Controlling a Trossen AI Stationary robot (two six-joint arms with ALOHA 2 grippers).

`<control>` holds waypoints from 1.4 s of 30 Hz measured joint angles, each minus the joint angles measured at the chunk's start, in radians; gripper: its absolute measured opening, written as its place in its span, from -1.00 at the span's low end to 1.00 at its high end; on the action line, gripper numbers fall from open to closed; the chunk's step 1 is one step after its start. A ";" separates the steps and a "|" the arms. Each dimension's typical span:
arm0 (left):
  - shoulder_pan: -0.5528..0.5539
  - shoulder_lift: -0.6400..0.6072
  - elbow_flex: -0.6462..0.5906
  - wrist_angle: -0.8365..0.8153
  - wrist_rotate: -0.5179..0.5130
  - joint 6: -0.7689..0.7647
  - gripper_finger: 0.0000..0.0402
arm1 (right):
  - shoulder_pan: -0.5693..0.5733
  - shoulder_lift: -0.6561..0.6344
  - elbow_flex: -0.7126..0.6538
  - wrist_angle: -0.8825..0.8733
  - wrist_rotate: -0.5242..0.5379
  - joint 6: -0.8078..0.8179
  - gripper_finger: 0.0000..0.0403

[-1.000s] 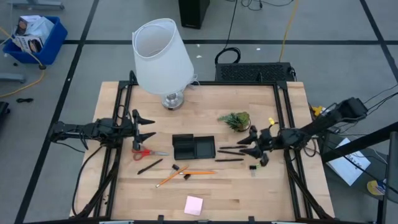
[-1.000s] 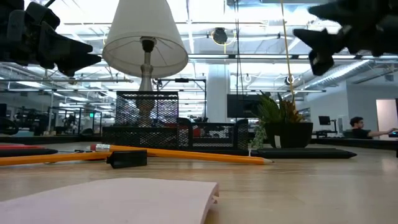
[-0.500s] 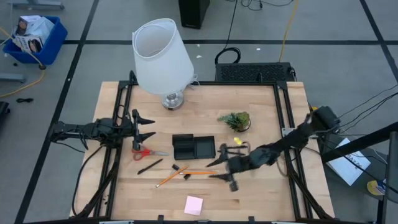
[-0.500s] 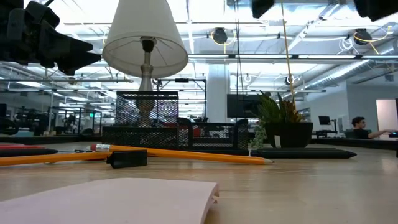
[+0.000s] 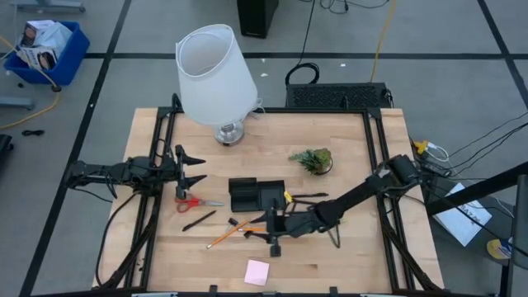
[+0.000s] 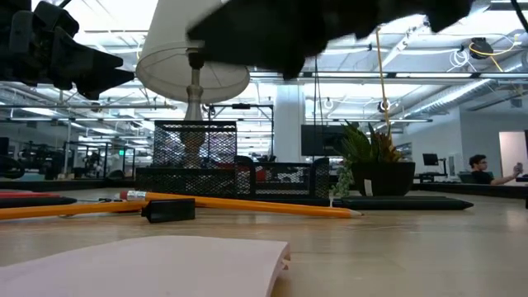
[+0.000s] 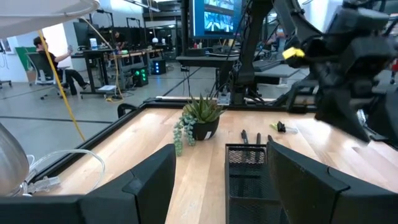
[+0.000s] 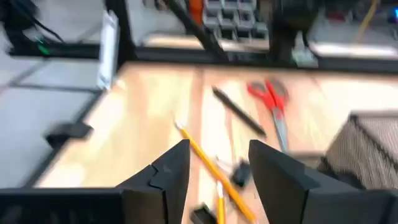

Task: Pick and place office supplies into organizer
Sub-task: Put the top right black binder clip into the black desk organizer

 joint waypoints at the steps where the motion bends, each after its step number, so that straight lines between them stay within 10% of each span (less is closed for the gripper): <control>1: 0.000 0.000 0.000 0.001 0.000 0.000 0.27 | -0.003 0.014 0.005 -0.002 0.001 0.007 -0.24; 33: 0.000 0.000 0.000 0.001 0.000 0.000 0.27 | -0.033 0.057 0.012 -0.055 -0.052 0.010 -0.43; 42: 0.000 0.000 0.000 0.001 0.000 0.000 0.27 | -0.027 -0.082 0.012 -0.421 -0.048 0.135 -0.50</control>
